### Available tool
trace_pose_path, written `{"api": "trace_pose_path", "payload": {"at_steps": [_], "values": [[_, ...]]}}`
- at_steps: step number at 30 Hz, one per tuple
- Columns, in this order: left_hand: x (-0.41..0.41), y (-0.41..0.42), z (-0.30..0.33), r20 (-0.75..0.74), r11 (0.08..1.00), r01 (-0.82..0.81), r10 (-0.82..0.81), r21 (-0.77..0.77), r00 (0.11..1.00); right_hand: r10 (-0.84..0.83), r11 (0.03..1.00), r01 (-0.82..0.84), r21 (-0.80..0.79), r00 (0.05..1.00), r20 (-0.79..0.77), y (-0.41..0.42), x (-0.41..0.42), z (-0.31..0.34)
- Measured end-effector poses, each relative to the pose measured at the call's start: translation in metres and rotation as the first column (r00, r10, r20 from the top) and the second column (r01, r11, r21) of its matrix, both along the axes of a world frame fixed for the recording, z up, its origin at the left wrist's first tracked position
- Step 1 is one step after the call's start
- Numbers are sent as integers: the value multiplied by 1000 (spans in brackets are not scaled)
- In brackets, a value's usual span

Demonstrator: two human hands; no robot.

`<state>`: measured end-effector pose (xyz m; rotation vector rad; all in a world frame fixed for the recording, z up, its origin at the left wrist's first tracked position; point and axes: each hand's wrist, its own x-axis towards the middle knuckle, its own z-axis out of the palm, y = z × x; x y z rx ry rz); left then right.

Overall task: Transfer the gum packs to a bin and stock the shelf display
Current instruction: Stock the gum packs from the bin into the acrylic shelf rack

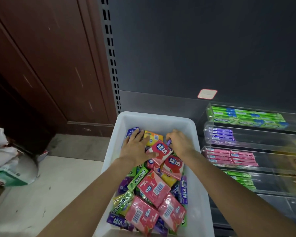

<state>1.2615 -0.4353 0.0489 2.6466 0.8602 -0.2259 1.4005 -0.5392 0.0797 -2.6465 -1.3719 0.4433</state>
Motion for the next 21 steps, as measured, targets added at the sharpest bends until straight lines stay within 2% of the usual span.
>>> {"api": "trace_pose_path", "payload": {"at_steps": [4,6,9,11,14,17,21], "values": [[1,-3,8,46,1000,-12,12,-13,999,81,996,-86,34,987,140,-8,2,19],[6,-7,11,89,999,-26,29,-27,996,47,992,-63,107,988,147,-18,5,29],[19,-14,13,174,999,-31,36,-31,984,-105,939,96,329,994,12,-38,11,38],[32,-20,13,209,999,8,4,-53,978,-189,846,257,466,964,-189,-52,15,42],[52,-26,11,187,993,76,-57,-96,981,-210,713,426,557,888,-410,-67,17,49],[69,-30,7,97,990,130,-123,-60,988,-214,637,463,616,874,-436,-76,19,56],[79,-31,2,-28,983,182,-181,0,983,-256,590,508,627,855,-452,-85,24,62]]}}
